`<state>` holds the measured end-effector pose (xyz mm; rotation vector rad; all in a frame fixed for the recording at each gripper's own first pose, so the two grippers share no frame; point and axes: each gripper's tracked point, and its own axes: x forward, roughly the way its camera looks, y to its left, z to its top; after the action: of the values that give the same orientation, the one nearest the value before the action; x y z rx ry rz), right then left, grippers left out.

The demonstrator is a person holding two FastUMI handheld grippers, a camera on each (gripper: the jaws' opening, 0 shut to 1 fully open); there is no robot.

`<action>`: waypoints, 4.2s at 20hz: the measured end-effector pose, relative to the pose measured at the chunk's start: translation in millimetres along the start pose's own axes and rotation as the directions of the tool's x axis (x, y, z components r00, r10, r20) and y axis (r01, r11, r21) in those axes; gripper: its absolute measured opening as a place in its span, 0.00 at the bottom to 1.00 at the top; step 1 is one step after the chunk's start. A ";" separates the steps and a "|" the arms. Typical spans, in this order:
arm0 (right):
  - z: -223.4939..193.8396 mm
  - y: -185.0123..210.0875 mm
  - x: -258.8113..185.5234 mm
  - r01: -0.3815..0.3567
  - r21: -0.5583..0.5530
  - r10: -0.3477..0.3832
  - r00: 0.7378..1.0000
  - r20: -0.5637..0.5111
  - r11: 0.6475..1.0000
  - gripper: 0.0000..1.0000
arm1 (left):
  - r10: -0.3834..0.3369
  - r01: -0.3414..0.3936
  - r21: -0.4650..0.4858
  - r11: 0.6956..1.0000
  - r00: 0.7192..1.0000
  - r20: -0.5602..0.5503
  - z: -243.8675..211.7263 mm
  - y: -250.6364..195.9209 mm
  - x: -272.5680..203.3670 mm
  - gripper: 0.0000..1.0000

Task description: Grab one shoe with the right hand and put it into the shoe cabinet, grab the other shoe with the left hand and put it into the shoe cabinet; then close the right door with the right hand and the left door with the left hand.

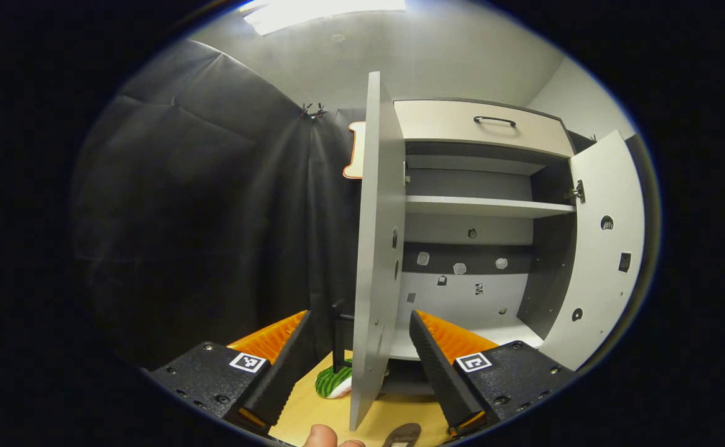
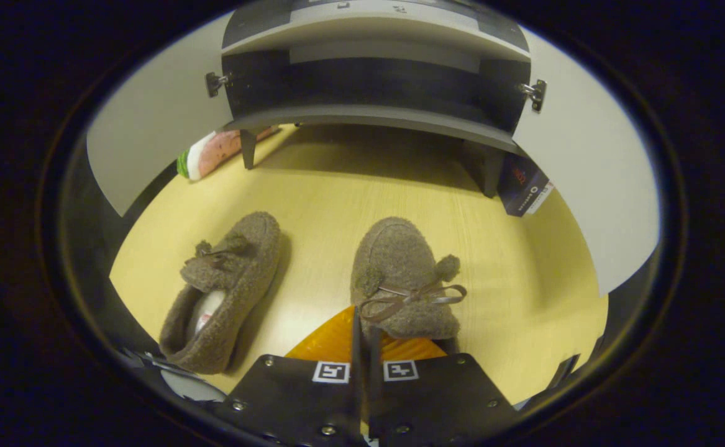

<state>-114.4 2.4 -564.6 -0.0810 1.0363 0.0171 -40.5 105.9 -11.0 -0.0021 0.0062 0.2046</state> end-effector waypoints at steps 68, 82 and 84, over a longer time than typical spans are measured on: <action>451.5 -37.1 -392.1 -0.088 0.038 0.022 0.595 0.803 0.995 0.43 | -0.227 0.219 -0.057 0.974 0.945 -0.235 -117.0 -57.6 -24.7 0.96; 404.9 -63.6 -468.6 -0.061 0.070 -0.032 0.486 0.873 0.996 0.46 | -0.282 0.389 -0.043 0.920 0.583 -0.762 -361.4 -80.7 -27.7 0.97; 400.0 -65.1 -467.3 -0.035 0.067 -0.042 0.486 0.873 0.997 0.42 | -0.270 0.381 -0.065 0.922 0.515 -0.814 -366.7 -73.8 -30.8 0.96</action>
<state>-5.5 -21.0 43.8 0.0050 -0.0263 0.0126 -57.8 26.4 -377.4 0.0259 0.9618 -0.2052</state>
